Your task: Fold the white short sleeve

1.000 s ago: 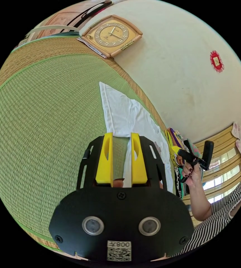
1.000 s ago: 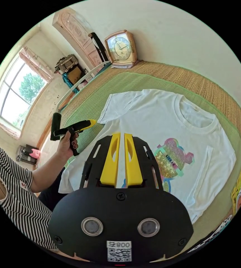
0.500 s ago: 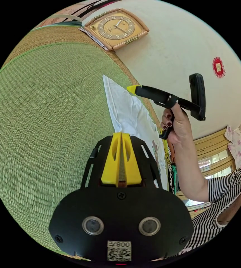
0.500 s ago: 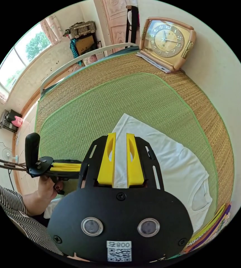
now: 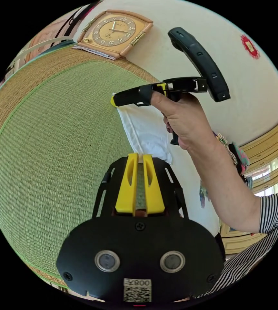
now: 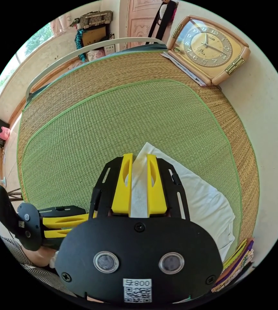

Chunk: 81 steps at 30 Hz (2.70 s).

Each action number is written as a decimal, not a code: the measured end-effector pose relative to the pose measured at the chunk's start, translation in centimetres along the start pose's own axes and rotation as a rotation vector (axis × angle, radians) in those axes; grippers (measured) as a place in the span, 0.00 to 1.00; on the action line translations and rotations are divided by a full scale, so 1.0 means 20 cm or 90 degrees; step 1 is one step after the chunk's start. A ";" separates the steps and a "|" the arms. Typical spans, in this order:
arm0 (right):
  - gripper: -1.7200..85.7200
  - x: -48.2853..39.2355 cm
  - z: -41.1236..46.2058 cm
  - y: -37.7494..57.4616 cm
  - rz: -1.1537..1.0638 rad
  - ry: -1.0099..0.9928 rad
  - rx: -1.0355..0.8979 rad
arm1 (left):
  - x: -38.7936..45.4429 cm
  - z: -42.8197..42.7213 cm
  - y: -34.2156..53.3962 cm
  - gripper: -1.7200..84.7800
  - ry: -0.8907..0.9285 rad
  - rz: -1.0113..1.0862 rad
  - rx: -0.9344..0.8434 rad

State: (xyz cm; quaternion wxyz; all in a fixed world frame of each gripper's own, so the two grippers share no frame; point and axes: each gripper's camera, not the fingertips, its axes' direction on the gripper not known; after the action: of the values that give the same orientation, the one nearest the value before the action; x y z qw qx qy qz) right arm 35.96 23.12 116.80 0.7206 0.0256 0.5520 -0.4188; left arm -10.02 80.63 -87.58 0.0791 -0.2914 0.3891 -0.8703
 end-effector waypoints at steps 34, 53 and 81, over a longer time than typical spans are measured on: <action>0.03 1.41 -0.23 1.51 0.286 -0.271 0.201 | 0.98 0.11 0.04 0.03 0.020 0.291 -0.002; 0.03 1.73 0.05 2.06 0.391 -0.345 0.139 | 1.22 0.39 0.05 0.03 0.041 0.314 -0.133; 0.02 1.23 -0.30 1.13 0.170 -0.144 0.072 | 1.17 0.27 0.11 0.02 -0.071 0.232 -0.087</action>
State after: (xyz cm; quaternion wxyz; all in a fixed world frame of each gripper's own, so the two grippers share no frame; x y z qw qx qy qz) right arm 46.69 26.55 84.70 0.8247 0.0919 0.4348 -0.3497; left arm -26.26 67.17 -75.81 0.2368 -0.2683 0.4883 -0.7959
